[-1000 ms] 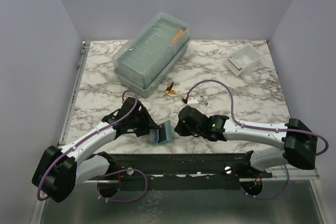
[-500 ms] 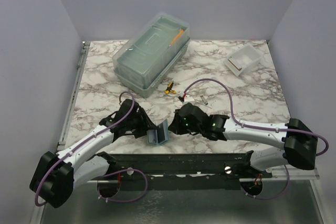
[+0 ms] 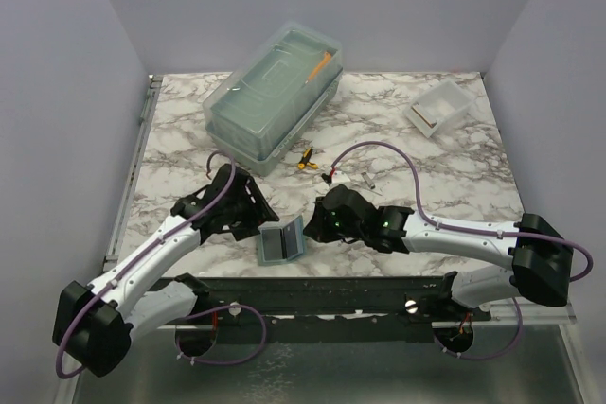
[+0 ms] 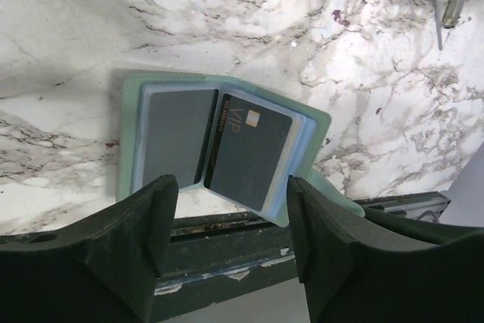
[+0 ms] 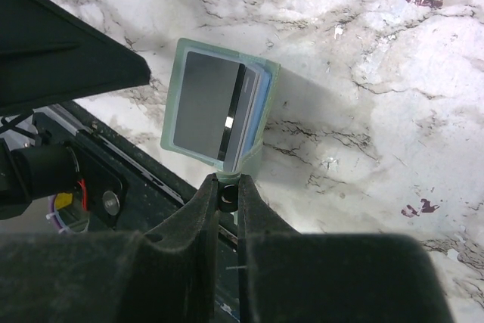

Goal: Put the credit cards into the card holder
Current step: Open the card holder at the center of the board.

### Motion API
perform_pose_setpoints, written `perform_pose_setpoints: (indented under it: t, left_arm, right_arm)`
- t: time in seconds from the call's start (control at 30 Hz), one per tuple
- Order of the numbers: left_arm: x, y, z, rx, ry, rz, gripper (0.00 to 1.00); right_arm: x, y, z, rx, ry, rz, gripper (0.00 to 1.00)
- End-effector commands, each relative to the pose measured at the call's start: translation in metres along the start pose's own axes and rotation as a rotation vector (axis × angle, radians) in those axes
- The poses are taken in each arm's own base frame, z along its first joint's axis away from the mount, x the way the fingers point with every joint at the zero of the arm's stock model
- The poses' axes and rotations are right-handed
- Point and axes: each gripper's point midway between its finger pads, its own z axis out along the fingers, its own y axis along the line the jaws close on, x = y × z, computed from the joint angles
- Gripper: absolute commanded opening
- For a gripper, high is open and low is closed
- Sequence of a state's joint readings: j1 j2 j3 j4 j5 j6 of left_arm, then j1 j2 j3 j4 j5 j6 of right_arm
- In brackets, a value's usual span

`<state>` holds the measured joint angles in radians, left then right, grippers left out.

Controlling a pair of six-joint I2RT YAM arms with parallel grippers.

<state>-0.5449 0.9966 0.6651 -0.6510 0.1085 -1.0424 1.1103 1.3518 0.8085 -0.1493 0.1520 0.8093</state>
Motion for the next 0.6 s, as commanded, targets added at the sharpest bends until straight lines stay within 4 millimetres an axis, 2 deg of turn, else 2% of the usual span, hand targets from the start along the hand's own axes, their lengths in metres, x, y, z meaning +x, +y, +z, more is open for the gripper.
perform_pose_setpoints:
  t: [0.0,0.1,0.57]
  left_arm:
    - [-0.003,-0.005,-0.016,0.005,-0.010,0.023,0.63]
    - [0.009,-0.015,-0.009,0.030,0.083,0.063,0.56]
    - [0.028,-0.017,0.014,-0.056,0.118,0.196,0.58]
  right_arm:
    - [-0.014,0.010,-0.004,-0.031,-0.030,-0.010,0.00]
    - [-0.016,0.011,-0.004,-0.031,-0.031,-0.012,0.00]
    - [-0.018,0.013,-0.004,-0.035,-0.037,-0.014,0.00]
